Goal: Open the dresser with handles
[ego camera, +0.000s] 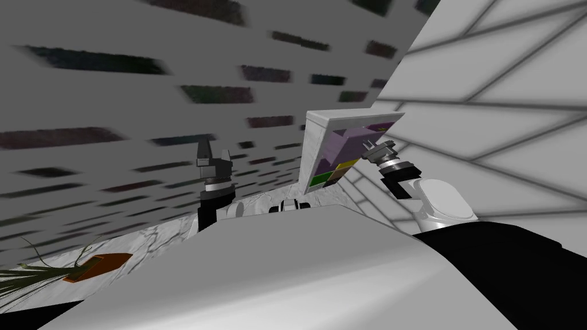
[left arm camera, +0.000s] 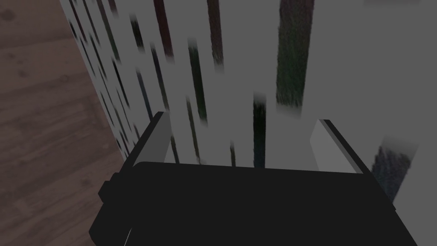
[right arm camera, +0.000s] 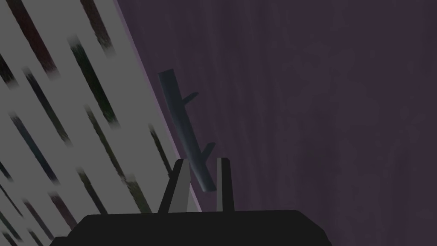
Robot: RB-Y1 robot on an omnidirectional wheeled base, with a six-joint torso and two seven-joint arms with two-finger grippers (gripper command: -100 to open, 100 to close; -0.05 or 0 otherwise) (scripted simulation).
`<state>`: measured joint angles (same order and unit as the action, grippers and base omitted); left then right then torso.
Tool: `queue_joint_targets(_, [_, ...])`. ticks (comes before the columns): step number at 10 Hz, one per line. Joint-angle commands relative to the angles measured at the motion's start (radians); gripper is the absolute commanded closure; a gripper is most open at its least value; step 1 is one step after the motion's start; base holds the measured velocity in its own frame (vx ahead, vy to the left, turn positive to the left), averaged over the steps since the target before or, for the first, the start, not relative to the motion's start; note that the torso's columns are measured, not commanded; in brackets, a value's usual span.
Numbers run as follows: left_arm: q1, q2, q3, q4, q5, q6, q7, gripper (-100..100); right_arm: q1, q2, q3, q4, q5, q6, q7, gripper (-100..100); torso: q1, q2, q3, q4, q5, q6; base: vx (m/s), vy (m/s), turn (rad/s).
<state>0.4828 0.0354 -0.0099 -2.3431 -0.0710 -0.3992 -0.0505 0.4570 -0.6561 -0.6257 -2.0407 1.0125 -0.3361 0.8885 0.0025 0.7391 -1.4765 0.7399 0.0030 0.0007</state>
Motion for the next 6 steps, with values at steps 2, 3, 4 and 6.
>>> queue_joint_targets(2, [0.0, 0.0, 0.0, 0.0, 0.0, 0.0, 0.0, 0, 0.011, -0.042, -0.02, 0.004, -0.011, 0.006, -0.034, -100, -0.002, 0.003, 0.002, 0.002, 0.0, 0.001, -0.145, -0.026, -0.017])
queue_joint_targets(3, [0.0, 0.0, 0.0, 0.0, 0.0, 0.0, 0.0, 0, 0.015, -0.063, -0.029, 0.011, -0.015, 0.013, -0.049, -100, 0.0, -0.002, 0.0, -0.001, -0.001, -0.001, -0.025, 0.033, 0.057])
queue_joint_targets(4, [0.0, 0.0, 0.0, 0.0, 0.0, 0.0, 0.0, 0, 0.018, -0.084, -0.038, 0.018, -0.019, 0.02, -0.065, -100, 0.001, -0.008, -0.004, -0.004, -0.002, -0.003, -0.006, 0.044, 0.063])
queue_joint_targets(6, [0.0, 0.0, 0.0, 0.0, 0.0, 0.0, 0.0, 0, 0.024, -0.125, -0.057, 0.031, -0.027, 0.033, -0.095, -100, -0.002, -0.006, -0.003, -0.003, -0.002, -0.002, -0.005, 0.036, 0.05])
